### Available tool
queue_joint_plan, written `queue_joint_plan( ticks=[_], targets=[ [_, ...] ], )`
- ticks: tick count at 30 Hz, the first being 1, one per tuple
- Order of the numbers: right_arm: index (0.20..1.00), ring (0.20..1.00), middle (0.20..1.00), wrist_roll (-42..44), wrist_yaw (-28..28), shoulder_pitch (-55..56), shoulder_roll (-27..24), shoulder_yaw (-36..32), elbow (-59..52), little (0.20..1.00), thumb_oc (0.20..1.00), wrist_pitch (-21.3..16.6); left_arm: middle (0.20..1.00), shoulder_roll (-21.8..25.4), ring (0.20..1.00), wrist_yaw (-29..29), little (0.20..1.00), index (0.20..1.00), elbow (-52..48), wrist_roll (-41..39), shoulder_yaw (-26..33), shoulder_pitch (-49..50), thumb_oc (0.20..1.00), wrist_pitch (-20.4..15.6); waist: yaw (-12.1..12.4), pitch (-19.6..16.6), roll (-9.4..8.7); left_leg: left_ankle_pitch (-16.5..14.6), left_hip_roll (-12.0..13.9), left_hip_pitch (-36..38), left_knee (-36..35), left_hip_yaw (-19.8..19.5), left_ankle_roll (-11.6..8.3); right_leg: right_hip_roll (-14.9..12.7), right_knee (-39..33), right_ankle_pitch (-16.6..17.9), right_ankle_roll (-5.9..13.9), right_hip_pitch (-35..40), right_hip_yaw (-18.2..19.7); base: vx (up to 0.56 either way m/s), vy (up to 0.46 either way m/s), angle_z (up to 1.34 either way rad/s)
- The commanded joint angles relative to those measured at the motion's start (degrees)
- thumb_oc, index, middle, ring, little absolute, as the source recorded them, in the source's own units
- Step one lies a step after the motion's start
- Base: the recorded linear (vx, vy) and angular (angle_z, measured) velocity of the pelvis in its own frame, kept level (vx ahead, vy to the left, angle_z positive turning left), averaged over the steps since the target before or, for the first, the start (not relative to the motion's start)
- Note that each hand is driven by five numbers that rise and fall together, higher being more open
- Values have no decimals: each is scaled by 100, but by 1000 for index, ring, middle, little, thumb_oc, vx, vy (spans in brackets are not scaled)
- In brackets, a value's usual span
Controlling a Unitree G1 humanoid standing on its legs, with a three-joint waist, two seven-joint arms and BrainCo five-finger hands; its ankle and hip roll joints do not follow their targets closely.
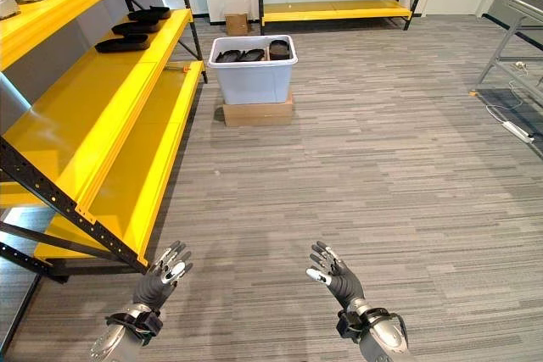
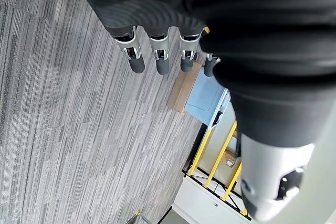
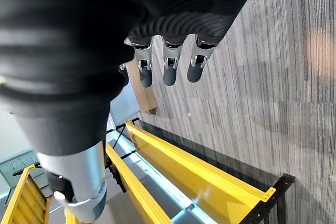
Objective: Move parts from the plastic box to the shelf.
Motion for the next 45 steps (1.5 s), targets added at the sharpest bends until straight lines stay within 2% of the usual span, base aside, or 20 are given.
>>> queue_joint_plan(
  ticks=[1,18,23,29,31,33,35,37,38,39,40,41,42,43,44,45],
  targets=[
    [1000,1000,1000,154,110,-36,33,55,-119,1000,1000,-295,1000,215,1000,-135,1000,1000,-8,-7,220,-51,1000,-266,73,-542,-470,215,301,-232,22,-77,-126,-684,286,440,598,-227,324,0,0,0],
    [1000,1000,1000,133,111,-24,44,-38,-138,1000,1000,-334,1000,236,1000,-154,1000,1000,-91,68,243,-90,1000,-324,75,-495,-484,164,279,-220,70,-86,-84,-706,400,385,610,-254,364,0,0,0],
    [1000,1000,1000,140,106,-42,59,-41,-116,1000,1000,-330,1000,249,1000,-152,1000,1000,-81,94,243,-135,1000,-307,73,-472,-478,113,285,-173,153,-101,-81,-689,636,290,598,-280,409,-2,-8,0],
    [1000,1000,1000,181,133,-156,25,-13,-120,1000,1000,-338,1000,271,1000,-145,1000,1000,-100,31,272,-170,1000,-320,81,-454,-455,111,471,-236,353,-120,-167,-534,695,190,495,-261,384,3,-73,0],
    [1000,1000,1000,158,148,-180,-86,-68,-233,1000,1000,-368,1000,242,1000,-132,1000,1000,-92,-61,295,-185,1000,-312,81,-353,-448,117,670,-411,656,-224,-248,-323,919,45,365,-362,400,-39,-225,4],
    [1000,1000,1000,160,158,-180,-128,-107,-253,1000,1000,-380,1000,247,1000,-164,1000,1000,-107,-101,294,-189,1000,-297,82,-313,-451,107,728,-550,872,-277,-282,-235,955,21,289,-392,404,-41,-154,12],
    [1000,1000,1000,144,168,-156,-173,-159,-276,1000,1000,-419,1000,231,1000,-188,1000,1000,-133,-138,297,-169,1000,-268,121,-182,-481,341,855,-834,1430,-412,-375,-12,954,2,139,-376,436,-40,-194,3],
    [1000,1000,1000,161,155,-66,-216,-264,-353,1000,1000,-458,1000,192,1000,-219,1000,1000,-164,-202,300,-121,1000,-231,178,9,-538,646,877,-1303,2410,-636,-339,140,972,-19,-13,-289,387,-64,-274,1],
    [1000,1000,1000,132,117,-14,-281,-350,-370,1000,1000,-498,1000,197,1000,-194,1000,1000,-165,-171,231,-159,1000,-214,304,300,-633,1169,702,-1878,3357,-953,-244,181,1004,-24,-142,-212,334,-121,-271,-1],
    [1000,1000,1000,101,78,-32,-314,-382,-384,1000,1000,-520,1000,210,1000,-185,1000,1000,-179,-159,193,-193,1000,-217,323,394,-673,1207,489,-2247,3682,-1075,-218,154,999,-26,-169,-212,291,-107,-168,2],
    [1000,1000,1000,100,77,-33,-312,-385,-384,1000,1000,-519,1000,212,1000,-184,1000,1000,-178,-159,192,-198,1000,-217,293,376,-660,1188,479,-2309,3738,-1112,-213,159,1005,-35,-163,-234,259,22,-37,30],
    [1000,1000,1000,-32,-43,-76,-336,-457,-343,1000,1000,-555,1000,163,1000,-146,1000,1000,-172,-129,175,-226,1000,-212,299,367,-650,1070,349,-2701,3323,-889,-216,160,972,-103,-156,-219,202,233,66,26],
    [1000,1000,1000,-69,-132,-187,-324,-489,-305,1000,1000,-626,1000,128,1000,-102,1000,1000,-120,-117,164,-289,1000,-232,402,368,-618,1049,196,-2728,2232,-850,-217,212,911,-148,-91,-164,275,234,59,33],
    [1000,1000,1000,-69,-132,-187,-324,-489,-304,1000,1000,-626,1000,129,1000,-102,1000,1000,-120,-117,164,-290,1000,-232,406,377,-623,1053,194,-2711,2219,-843,-216,208,910,-148,-91,-155,279,336,149,11],
    [1000,1000,1000,-95,-200,-256,-308,-495,-149,1000,1000,-715,1000,94,1000,-75,1000,1000,-47,-93,74,-394,1000,-292,468,368,-532,1533,464,-2862,1053,-768,-306,286,835,-250,-26,-17,325,232,133,-21],
    [1000,1000,1000,-160,-259,-317,-319,-494,-59,1000,1000,-750,1000,97,1000,-43,1000,1000,-34,-66,44,-482,1000,-331,507,366,-532,1620,486,-2900,829,-678,-335,253,819,-323,6,80,353,289,179,-39]
  ],
)
